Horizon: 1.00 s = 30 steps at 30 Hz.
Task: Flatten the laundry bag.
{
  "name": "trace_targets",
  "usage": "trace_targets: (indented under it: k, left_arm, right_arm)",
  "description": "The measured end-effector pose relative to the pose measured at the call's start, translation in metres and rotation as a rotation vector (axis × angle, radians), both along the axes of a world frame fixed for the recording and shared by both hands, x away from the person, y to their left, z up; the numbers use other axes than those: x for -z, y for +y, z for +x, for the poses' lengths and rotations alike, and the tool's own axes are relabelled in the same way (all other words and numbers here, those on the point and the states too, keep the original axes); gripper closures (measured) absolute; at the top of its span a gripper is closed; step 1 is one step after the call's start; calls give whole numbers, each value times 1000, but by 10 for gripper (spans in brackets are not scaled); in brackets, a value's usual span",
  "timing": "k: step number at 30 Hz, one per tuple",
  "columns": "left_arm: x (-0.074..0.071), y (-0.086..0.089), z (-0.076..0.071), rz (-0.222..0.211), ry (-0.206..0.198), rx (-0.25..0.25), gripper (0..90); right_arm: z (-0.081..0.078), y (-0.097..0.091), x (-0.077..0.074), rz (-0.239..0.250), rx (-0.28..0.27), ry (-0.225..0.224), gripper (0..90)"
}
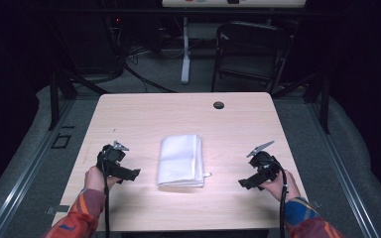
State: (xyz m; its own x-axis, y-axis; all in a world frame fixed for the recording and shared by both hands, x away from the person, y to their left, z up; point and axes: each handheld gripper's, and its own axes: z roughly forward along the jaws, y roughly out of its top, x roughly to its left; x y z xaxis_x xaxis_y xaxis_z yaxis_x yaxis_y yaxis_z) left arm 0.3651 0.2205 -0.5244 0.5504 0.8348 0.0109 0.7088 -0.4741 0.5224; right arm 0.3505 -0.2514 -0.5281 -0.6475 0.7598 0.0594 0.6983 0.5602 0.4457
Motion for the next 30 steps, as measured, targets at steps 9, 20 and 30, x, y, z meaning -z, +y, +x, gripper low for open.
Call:
trace_targets:
  k: [9, 20, 30]
  left_arm:
    - [-1, -4, -1, 25, 21, 22, 1]
    - [-7, -27, -3, -56, 6, 133, 44]
    - [-7, -70, -6, -20, -15, 250, 47]
  right_arm:
    - [-3, 5, -1, -3, -15, 10, 7]
    - [-4, 11, -3, 17, -41, 13, 40]
    - [-6, 17, -3, 16, -69, 32, 64]
